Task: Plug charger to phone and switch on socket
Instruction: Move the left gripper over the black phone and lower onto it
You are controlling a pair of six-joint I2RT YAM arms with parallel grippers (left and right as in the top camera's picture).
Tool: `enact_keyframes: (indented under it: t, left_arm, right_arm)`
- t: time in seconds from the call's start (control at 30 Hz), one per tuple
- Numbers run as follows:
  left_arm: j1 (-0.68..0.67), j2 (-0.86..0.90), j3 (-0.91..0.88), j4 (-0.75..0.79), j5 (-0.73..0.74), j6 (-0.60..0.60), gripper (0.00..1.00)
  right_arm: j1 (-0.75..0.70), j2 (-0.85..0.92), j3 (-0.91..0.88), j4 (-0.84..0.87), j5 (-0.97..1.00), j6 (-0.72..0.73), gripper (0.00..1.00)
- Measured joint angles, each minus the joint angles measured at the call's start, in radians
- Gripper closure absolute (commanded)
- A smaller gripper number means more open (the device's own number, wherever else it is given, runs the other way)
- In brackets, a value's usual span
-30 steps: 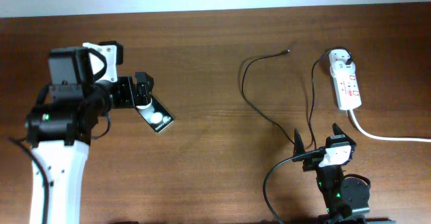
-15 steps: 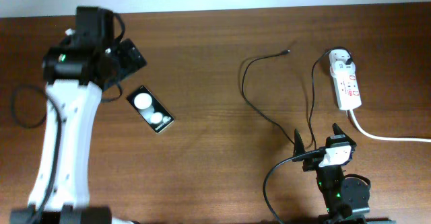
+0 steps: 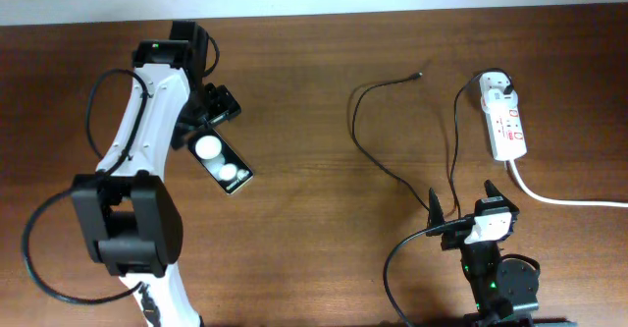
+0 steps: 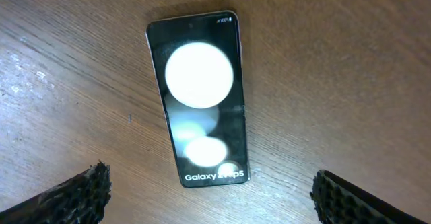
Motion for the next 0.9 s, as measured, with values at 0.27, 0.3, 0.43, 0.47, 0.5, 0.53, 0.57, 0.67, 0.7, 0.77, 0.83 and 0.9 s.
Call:
enact_keyframes:
  t: [0.27,0.3,0.43,0.47,0.5,0.53,0.57,0.67,0.7,0.77,0.83,0.9]
  left_arm:
    - [0.016,0.007,-0.135,0.135,0.062,0.048,0.01]
    - [0.025,0.007,-0.161,0.167,0.080,0.048,0.01]
    - [0.058,0.007,-0.246,0.234,0.105,0.048,0.01]
    - [0.063,0.007,-0.272,0.263,0.105,0.048,0.01]
    - [0.065,0.007,-0.305,0.282,0.108,0.048,0.01]
    - [0.065,0.007,-0.324,0.299,0.108,0.048,0.01]
    - [0.065,0.007,-0.336,0.310,0.108,0.048,0.01]
    - [0.065,0.007,-0.356,0.329,0.108,0.048,0.01]
    - [0.065,0.007,-0.357,0.335,0.108,0.048,0.01]
    - [0.065,0.007,-0.358,0.354,0.108,0.047,0.01]
    - [0.065,0.007,-0.360,0.365,0.108,0.047,0.01]
    - [0.060,0.007,-0.369,0.385,0.108,0.047,0.01]
  right_arm:
    - [0.000,0.000,0.000,0.000,0.000,0.000,0.01]
    - [0.000,0.000,0.000,0.000,0.000,0.000,0.01]
    - [0.000,0.000,0.000,0.000,0.000,0.000,0.01]
    - [0.000,0.000,0.000,0.000,0.000,0.000,0.01]
    - [0.000,0.000,0.000,0.000,0.000,0.000,0.01]
    - [0.000,0.000,0.000,0.000,0.000,0.000,0.01]
    - [0.000,0.000,0.000,0.000,0.000,0.000,0.01]
    - [0.000,0.000,0.000,0.000,0.000,0.000,0.01]
    - [0.000,0.000,0.000,0.000,0.000,0.000,0.01]
    - [0.000,0.000,0.000,0.000,0.000,0.000,0.01]
    - [0.000,0.000,0.000,0.000,0.000,0.000,0.01]
    - [0.000,0.000,0.000,0.000,0.000,0.000,0.01]
